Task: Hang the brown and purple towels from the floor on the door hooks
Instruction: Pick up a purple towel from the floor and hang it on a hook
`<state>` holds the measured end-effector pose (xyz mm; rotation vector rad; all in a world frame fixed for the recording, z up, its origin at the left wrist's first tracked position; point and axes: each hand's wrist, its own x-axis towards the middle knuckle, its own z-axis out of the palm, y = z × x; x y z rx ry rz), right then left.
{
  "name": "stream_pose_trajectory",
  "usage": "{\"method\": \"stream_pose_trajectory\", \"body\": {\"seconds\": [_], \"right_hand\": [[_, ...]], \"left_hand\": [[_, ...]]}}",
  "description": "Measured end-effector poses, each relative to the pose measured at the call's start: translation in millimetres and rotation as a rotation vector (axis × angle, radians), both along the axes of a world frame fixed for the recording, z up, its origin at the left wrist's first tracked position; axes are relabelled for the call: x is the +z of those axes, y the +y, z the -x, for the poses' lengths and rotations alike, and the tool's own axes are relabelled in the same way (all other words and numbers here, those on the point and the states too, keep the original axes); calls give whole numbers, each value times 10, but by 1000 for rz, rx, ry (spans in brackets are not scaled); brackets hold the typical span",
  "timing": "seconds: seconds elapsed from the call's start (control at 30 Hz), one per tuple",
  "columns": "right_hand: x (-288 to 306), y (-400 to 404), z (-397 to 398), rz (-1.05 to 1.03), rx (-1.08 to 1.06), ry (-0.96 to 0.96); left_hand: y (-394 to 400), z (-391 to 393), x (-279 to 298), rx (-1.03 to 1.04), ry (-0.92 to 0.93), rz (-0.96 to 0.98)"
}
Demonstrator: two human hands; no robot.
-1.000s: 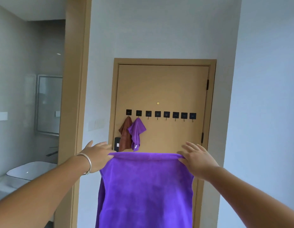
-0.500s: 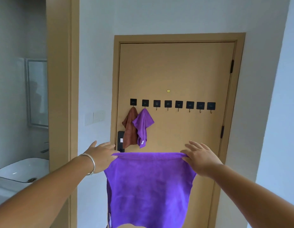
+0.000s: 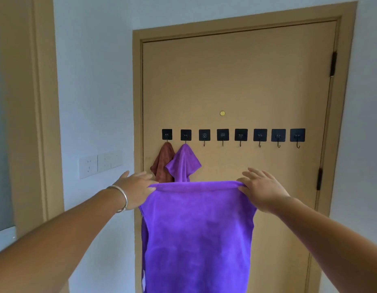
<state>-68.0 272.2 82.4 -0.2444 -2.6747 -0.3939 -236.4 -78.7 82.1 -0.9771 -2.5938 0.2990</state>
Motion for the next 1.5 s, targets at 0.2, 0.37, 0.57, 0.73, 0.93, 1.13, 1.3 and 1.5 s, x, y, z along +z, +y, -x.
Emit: {"method": "stream_pose_trajectory", "body": {"seconds": [0.2, 0.37, 0.57, 0.73, 0.93, 1.13, 1.3, 1.5], "right_hand": [[-173, 380, 666, 35, -5, -82], [-251, 690, 1180, 47, -36, -93], [-8, 1041, 1878, 65, -95, -3], [356, 1236, 2527, 132, -108, 197], [617, 1378, 3095, 196, -109, 414], [646, 1388, 3371, -36, 21, 378], [756, 1551, 3595, -214, 31, 233], [823, 1587, 3902, -239, -71, 204]], "left_hand": [[426, 651, -157, 39, -106, 47], [826, 1271, -122, -19, -83, 34], [1339, 2223, 58, -106, -64, -53], [1749, 2912, 333, -273, -35, -373], [2073, 3508, 467, -344, 83, -553], [2282, 3671, 507, -516, 293, -488], [2412, 3685, 648, -591, 463, -312], [2650, 3771, 720, -187, 379, -211]]}}
